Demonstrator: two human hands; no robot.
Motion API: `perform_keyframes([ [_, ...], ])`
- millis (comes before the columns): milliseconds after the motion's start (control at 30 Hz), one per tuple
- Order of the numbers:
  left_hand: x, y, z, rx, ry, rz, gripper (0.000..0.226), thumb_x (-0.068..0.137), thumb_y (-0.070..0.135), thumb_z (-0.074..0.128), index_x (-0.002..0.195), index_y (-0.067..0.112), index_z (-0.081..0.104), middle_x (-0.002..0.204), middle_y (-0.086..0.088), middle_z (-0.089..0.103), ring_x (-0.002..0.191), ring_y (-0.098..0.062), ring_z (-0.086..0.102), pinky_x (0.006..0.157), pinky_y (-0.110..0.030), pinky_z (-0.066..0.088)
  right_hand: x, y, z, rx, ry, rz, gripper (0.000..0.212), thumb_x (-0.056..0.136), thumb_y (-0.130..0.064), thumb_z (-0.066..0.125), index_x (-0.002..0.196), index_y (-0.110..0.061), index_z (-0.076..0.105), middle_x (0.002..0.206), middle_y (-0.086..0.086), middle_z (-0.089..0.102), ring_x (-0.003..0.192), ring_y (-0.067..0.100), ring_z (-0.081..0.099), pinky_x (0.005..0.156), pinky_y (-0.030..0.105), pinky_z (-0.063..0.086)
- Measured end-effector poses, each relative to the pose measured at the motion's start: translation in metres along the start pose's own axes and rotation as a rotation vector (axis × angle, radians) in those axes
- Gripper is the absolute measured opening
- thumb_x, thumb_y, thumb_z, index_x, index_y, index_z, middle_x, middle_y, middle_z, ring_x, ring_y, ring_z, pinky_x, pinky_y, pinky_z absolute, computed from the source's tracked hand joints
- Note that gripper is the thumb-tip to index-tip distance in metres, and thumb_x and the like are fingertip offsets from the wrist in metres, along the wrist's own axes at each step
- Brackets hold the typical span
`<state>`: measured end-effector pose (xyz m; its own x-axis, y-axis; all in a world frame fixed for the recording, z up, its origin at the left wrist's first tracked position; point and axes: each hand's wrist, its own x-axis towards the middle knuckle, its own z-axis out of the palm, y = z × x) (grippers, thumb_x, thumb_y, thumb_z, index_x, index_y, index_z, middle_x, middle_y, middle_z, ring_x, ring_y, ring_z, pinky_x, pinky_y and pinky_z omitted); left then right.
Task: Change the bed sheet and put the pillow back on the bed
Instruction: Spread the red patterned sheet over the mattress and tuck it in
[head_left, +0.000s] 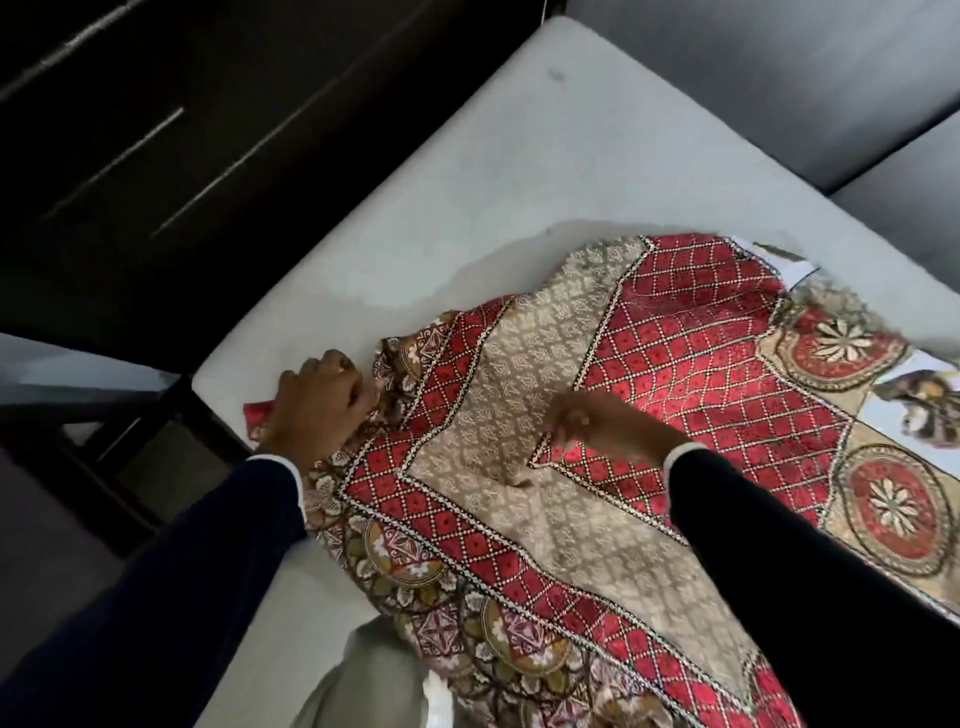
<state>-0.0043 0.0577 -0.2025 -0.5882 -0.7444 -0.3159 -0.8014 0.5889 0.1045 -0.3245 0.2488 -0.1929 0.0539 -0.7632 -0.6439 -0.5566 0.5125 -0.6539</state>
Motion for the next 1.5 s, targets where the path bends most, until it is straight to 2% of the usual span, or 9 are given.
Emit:
perform_keyframes([
  [167,-0.004,0.009,0.018,-0.425,-0.276,0.204,0.032,0.096,0.049,0.055,0.092,0.019,0.064,0.148,0.004,0.033,0.107,-0.017,0.06,0.096,-0.039,0.051,0.046,-0.024,-0.081,-0.258,0.53,-0.215,0.033,0.089,-0.003,0.06,0.119,-0.014,0.061,0.117,0.006,0.063,0.108,0.024,0.059,0.091,0.035,0.048],
  [367,-0.002,0.026,0.019,-0.978,-0.316,-0.077,0.033,0.099,0.045,0.05,0.1,0.016,0.065,0.096,-0.011,0.071,0.083,-0.022,0.07,0.076,-0.027,0.054,0.114,-0.017,-0.118,-1.078,0.161,0.091,0.091,0.079,-0.038,0.08,0.152,-0.024,0.029,0.151,0.005,0.043,0.146,0.029,0.031,0.116,0.068,0.003],
  [500,0.032,0.021,0.026,-0.869,0.012,-0.019,0.02,0.107,0.031,0.046,0.099,0.017,0.058,0.078,-0.005,0.065,0.065,-0.01,0.062,0.06,-0.028,0.046,0.119,-0.014,-0.104,-1.029,0.077,0.148,0.054,0.076,-0.025,0.079,0.124,-0.024,0.055,0.116,0.005,0.068,0.115,0.028,0.059,0.108,0.053,0.031],
  [600,0.066,0.028,0.029,-0.962,0.223,-0.04,0.012,0.099,0.009,0.053,0.109,0.015,0.058,0.112,-0.005,0.06,0.1,-0.004,0.061,0.086,-0.019,0.048,0.087,-0.001,-0.082,-0.954,0.257,-0.033,0.027,0.079,-0.022,0.075,0.103,-0.018,0.062,0.091,0.01,0.072,0.089,0.03,0.068,0.093,0.045,0.047],
  [800,0.111,0.065,0.028,-1.192,-0.39,-0.06,0.019,0.099,0.021,0.061,0.118,0.022,0.06,0.125,-0.004,0.063,0.112,-0.018,0.063,0.091,-0.027,0.053,-0.024,0.05,-0.015,-0.963,0.435,-0.4,0.059,0.065,0.005,0.064,0.121,-0.004,0.053,0.095,0.013,0.071,0.075,0.028,0.069,0.066,0.041,0.058],
  [1067,0.096,0.139,0.038,-0.693,-0.978,0.272,0.059,0.085,0.05,0.075,0.133,0.025,0.051,0.123,0.005,0.061,0.111,-0.015,0.059,0.094,-0.03,0.048,-0.071,0.067,0.039,-0.609,-0.256,0.322,0.062,0.09,-0.006,0.051,0.149,-0.016,0.036,0.124,0.014,0.063,0.1,0.033,0.067,0.074,0.036,0.053],
  [1300,0.06,0.161,0.056,-0.332,-0.788,0.54,0.062,0.086,0.057,0.067,0.134,0.02,0.053,0.12,0.0,0.068,0.1,-0.019,0.065,0.089,-0.039,0.053,-0.035,0.039,-0.011,-0.281,0.607,0.039,0.037,0.089,-0.012,0.064,0.125,-0.014,0.054,0.122,0.007,0.056,0.096,0.019,0.062,0.065,0.035,0.059],
  [1400,0.051,0.154,0.048,-0.433,-0.665,0.562,0.045,0.09,0.051,0.066,0.126,0.025,0.057,0.102,0.006,0.07,0.081,-0.011,0.066,0.072,-0.034,0.054,-0.023,0.053,-0.03,-0.332,0.251,0.298,0.098,0.074,-0.043,0.084,0.151,-0.025,0.026,0.145,0.007,0.043,0.118,0.03,0.057,0.087,0.051,0.057],
  [1500,0.046,0.147,0.033,-0.434,-0.723,0.686,0.044,0.093,0.042,0.066,0.135,0.03,0.056,0.121,0.012,0.064,0.098,-0.008,0.063,0.082,-0.031,0.049,-0.018,0.065,-0.04,-0.378,-0.085,0.427,0.105,0.065,-0.055,0.086,0.149,-0.026,0.031,0.138,0.006,0.055,0.119,0.031,0.059,0.097,0.047,0.052],
])
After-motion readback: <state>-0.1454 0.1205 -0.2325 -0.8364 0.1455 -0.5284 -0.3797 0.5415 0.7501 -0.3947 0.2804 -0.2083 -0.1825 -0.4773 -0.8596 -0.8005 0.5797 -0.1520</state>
